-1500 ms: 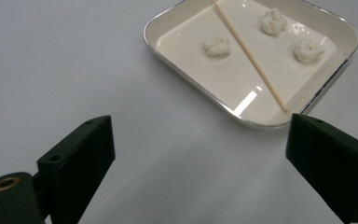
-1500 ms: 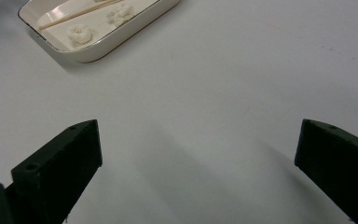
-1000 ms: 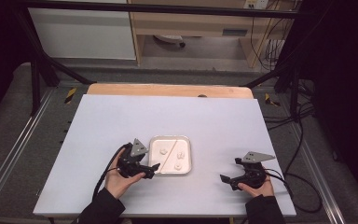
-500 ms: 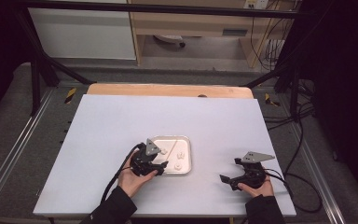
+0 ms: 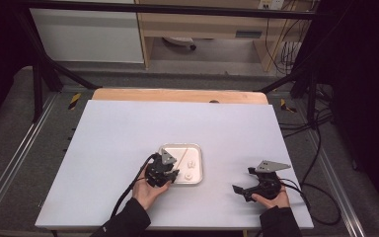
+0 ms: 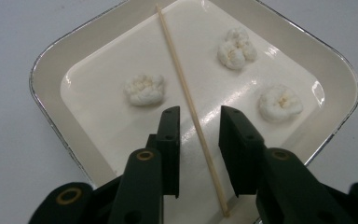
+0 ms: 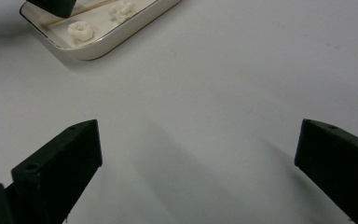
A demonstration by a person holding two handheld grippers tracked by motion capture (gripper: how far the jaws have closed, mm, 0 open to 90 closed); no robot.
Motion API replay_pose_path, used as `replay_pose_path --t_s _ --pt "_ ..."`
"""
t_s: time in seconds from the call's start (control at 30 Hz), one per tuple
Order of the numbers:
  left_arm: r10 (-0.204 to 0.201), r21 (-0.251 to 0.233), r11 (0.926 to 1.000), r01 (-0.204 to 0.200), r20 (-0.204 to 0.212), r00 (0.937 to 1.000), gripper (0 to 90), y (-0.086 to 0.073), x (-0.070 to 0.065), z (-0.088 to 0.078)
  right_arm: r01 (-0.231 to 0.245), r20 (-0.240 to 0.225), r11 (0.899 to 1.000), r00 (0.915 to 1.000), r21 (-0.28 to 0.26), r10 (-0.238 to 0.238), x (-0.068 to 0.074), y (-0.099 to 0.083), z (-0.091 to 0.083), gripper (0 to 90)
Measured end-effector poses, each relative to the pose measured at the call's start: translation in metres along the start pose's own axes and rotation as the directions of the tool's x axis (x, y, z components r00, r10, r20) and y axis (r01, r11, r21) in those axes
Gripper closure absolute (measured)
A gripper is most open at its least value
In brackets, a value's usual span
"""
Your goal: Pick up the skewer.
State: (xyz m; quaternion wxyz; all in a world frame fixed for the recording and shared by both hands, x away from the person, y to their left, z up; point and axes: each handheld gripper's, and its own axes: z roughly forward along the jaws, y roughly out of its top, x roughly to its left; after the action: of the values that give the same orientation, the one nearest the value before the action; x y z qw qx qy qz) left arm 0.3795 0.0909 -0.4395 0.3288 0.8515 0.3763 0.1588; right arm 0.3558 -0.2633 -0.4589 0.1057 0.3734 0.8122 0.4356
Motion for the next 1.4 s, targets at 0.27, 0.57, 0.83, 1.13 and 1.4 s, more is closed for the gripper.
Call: replay_pose_path --t_s 0.27,0.57,0.83,1.13,1.4 --pt "-0.02 -0.003 0.9998 0.02 -0.022 0.9996 78.6 -0.001 -0.005 0.004 -0.002 0.0 1.0 1.0 -0.001 0.002 0.0 0.0 0.0 1.2" --pt "-0.064 -0.014 0.9979 0.063 -0.056 0.9964 86.9 -0.003 -0.007 0.004 -0.002 -0.001 1.0 1.0 0.0 0.002 0.0 0.0 -0.001 1.2" --pt "-0.078 -0.024 0.9967 0.077 -0.058 0.9952 88.5 -0.004 -0.007 0.004 -0.003 -0.002 1.0 1.0 -0.001 0.003 0.0 0.0 0.0 1.3" --pt "-0.088 -0.06 0.9945 0.086 -0.029 0.9957 88.9 -0.006 -0.004 -0.001 0.0 -0.003 1.0 1.0 -0.003 0.0 0.0 0.0 0.0 1.3" --pt "-0.076 -0.088 0.9933 0.074 -0.015 0.997 88.9 -0.006 -0.001 -0.01 0.001 -0.003 1.0 1.0 -0.003 -0.001 0.0 0.0 0.0 1.3"
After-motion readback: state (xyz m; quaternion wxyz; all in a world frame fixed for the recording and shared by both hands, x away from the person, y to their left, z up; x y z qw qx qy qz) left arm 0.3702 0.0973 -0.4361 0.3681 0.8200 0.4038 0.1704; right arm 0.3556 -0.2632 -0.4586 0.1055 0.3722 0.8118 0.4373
